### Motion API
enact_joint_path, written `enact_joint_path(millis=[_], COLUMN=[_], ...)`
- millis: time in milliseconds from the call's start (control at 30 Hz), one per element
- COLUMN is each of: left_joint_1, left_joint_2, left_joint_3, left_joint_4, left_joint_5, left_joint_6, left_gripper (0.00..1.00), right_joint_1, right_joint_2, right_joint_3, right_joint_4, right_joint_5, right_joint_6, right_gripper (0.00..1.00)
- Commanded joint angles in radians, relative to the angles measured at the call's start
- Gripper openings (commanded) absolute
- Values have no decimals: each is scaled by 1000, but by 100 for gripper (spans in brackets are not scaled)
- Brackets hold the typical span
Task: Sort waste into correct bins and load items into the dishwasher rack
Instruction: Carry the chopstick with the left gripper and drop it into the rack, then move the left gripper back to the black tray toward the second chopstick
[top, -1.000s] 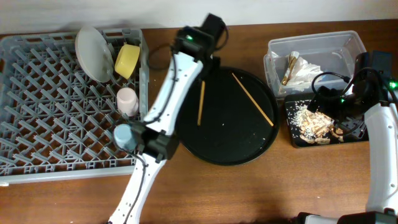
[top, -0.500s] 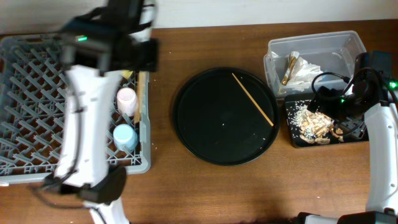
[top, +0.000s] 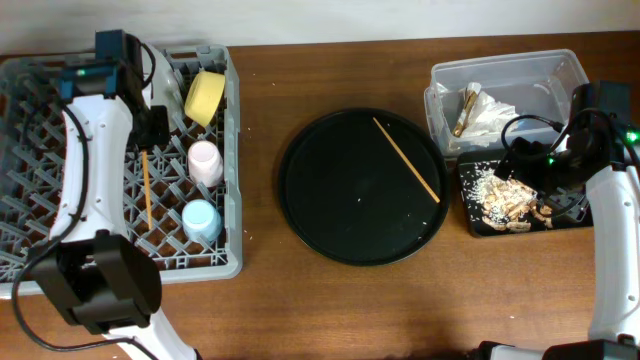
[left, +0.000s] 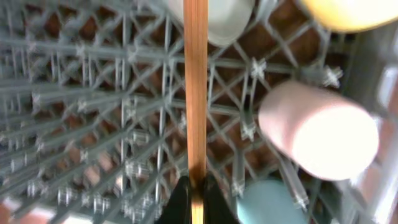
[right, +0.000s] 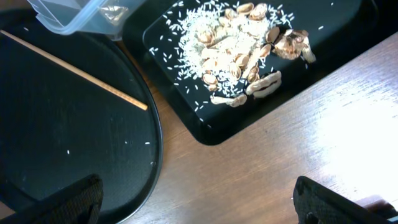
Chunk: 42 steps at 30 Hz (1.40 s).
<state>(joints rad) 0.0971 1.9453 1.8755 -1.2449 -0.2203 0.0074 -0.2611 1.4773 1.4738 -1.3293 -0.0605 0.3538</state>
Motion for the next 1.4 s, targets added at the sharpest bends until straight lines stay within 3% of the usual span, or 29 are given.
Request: enact_joint_path(millis=[0, 267, 300, 367, 400, 433, 667, 800, 867, 1067, 1200, 1367], left_joint_1=[6, 7, 7, 4, 3, 2, -17, -111, -188, -429, -565, -647], left_joint_2=[-3, 12, 12, 12, 12, 12, -5, -30, -31, -14, 84, 227], left_joint_3=[-82, -188, -188, -188, -188, -188, -92, 13, 58, 71, 71, 71], left_joint_4=[100, 208, 208, 204, 204, 204, 130, 104, 120, 338, 444, 547], left_joint_5=[-31, -31, -30, -15, 3, 30, 102, 200, 198, 194, 143, 217], left_joint_6=[55, 55, 55, 55, 54, 54, 8, -29, -113, -279, -510, -615], left_gripper=[1, 2, 9, 41, 51, 55, 55, 56, 56, 62, 68, 69], right_joint_1=[0, 0, 0, 0, 0, 0, 0, 0, 0, 0, 0, 0], right_joint_2=[6, 6, 6, 6, 6, 6, 6, 6, 6, 6, 6, 6], right_joint_3=[5, 5, 5, 5, 5, 5, 5, 5, 5, 5, 5, 5], right_joint_4=[-10, -14, -14, -13, -12, -10, -6, -6, -6, -11, -18, -27], right_joint_5=[5, 5, 5, 5, 5, 5, 5, 5, 5, 5, 5, 5], right_joint_6=[-10, -9, -9, -9, -10, -9, -9, -9, -9, -10, -10, -10], right_gripper=[99, 98, 99, 98, 98, 98, 99, 98, 99, 99, 98, 99])
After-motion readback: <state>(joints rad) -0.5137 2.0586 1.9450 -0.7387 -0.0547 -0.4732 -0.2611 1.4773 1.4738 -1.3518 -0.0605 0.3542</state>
